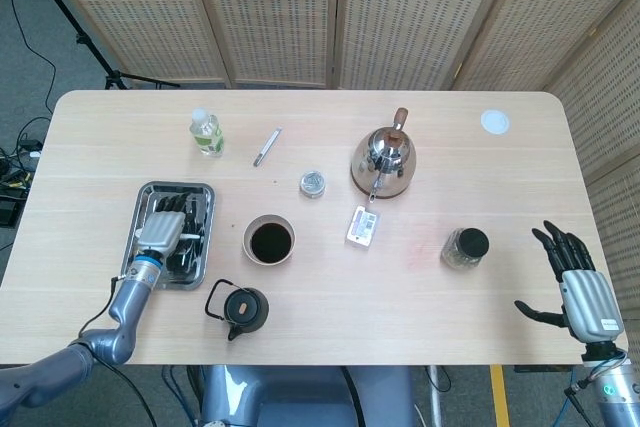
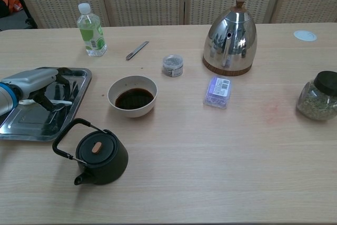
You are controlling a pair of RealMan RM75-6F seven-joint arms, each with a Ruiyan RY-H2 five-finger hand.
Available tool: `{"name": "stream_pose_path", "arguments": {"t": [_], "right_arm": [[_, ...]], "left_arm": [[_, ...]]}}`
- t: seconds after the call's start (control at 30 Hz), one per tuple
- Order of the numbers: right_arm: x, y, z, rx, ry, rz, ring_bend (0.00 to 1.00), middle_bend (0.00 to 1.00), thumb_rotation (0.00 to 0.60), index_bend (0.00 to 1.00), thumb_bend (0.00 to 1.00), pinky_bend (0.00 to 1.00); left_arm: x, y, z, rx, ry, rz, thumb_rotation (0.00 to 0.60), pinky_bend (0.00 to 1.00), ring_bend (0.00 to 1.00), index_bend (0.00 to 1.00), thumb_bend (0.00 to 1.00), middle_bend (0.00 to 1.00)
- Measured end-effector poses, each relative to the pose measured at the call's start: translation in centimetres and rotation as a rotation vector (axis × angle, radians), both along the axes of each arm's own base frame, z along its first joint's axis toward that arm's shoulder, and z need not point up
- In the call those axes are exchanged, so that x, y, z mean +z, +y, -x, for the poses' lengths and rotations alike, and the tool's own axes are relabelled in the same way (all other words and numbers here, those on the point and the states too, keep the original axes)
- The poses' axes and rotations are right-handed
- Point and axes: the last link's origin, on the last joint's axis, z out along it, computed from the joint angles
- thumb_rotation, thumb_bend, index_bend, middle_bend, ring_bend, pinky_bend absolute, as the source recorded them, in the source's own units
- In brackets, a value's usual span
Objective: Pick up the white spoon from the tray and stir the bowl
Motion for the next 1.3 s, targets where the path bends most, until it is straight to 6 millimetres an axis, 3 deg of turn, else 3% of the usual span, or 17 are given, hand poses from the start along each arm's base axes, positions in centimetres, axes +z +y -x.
{"name": "stream_pose_path", "arguments": {"t": [0.23,0.53,0.83,1.03,1.3], "right_arm": [[0.0,0.0,0.0,0.003,-0.005,0.0,0.0,0.0,0.6,0.0,0.0,0.0],[0.0,0.0,0.0,0.004,-0.014,-0.007,0.0,0.0,0.6,0.0,0.0,0.0],[-0.2,0.0,-0.1,0.006,-0.017,-0.015,0.0,0.0,0.6,0.0,0.0,0.0],[-0.4,0.0,-0.2,0.005,-0.017,-0.023,0.0,0.0,0.6,0.0,0.0,0.0],[-0.6,0.1,-0.2,0.006,-0.016,-0.029,0.0,0.0,0.6,0.0,0.0,0.0]], "left_arm": [[-0.2,-0.1,0.0,-0.002,0.006,0.001,0.6,0.0,0.0,0.65,0.38,0.0],[0.6,0.0,-0.5,-0.013,-0.013,-0.018,0.6,0.0,0.0,0.65,0.41,0.0],[2.9,-0.6,-2.2,-0.046,-0.107,-0.042,0.6,0.0,0.0,0.66,0.41,0.0],[4.5,-1.3,-4.0,-0.03,-0.356,-0.036,0.6,0.0,0.0,0.66,0.41,0.0],[6.5,-2.3,-6.6,-0.02,-0.868,0.031,0.6,0.0,0.0,0.66,0.41,0.0]]}}
